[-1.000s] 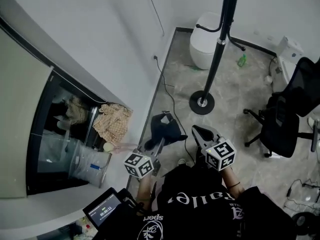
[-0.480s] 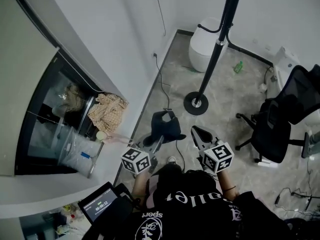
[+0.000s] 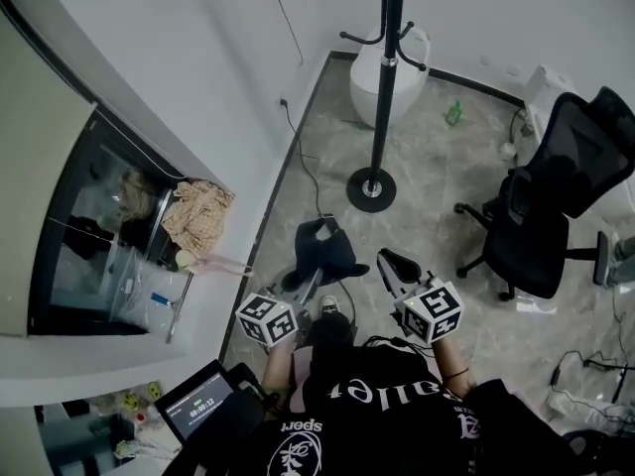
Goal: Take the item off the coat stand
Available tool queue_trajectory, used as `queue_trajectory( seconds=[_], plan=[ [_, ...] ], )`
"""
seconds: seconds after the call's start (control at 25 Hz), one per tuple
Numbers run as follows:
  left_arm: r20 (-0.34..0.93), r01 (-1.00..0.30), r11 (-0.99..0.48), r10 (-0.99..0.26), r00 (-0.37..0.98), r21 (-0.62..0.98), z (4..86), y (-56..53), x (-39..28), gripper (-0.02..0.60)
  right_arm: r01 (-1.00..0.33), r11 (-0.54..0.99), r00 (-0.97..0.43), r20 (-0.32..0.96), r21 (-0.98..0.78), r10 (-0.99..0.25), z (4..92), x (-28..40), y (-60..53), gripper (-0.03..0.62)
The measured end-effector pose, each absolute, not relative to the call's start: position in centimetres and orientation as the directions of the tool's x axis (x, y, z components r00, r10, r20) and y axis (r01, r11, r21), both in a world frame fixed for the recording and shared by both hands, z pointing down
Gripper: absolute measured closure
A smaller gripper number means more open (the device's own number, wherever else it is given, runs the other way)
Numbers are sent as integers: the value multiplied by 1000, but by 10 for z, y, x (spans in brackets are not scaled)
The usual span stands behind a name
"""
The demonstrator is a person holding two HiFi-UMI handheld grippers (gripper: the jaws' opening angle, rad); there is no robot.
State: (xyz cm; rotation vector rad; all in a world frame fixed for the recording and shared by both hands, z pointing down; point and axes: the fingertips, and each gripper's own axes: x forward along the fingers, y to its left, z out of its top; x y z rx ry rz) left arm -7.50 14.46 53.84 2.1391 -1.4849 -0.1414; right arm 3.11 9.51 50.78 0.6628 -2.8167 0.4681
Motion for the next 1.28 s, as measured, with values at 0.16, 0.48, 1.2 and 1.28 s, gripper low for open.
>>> queue_trajectory(
  seconds=[0.16, 0.48, 1.2, 1.28],
  plan=[
    [227, -841, -276, -881, 415, 466, 541, 159, -28, 568, -465, 849, -877, 258, -250, -405, 507, 72, 109, 576],
    [252, -842, -264, -874, 415, 470, 550, 187, 23, 568, -453, 846, -884, 269, -282, -383, 520, 116, 138, 576],
    [278, -870, -210, -891, 358, 446, 556, 265, 62, 568, -397, 870, -913, 220, -293, -342, 521, 147, 196, 576],
    [275, -871, -212, -892, 357, 444, 556, 267, 64, 568, -396, 871, -914, 215, -289, -344, 520, 150, 199, 576]
  ],
)
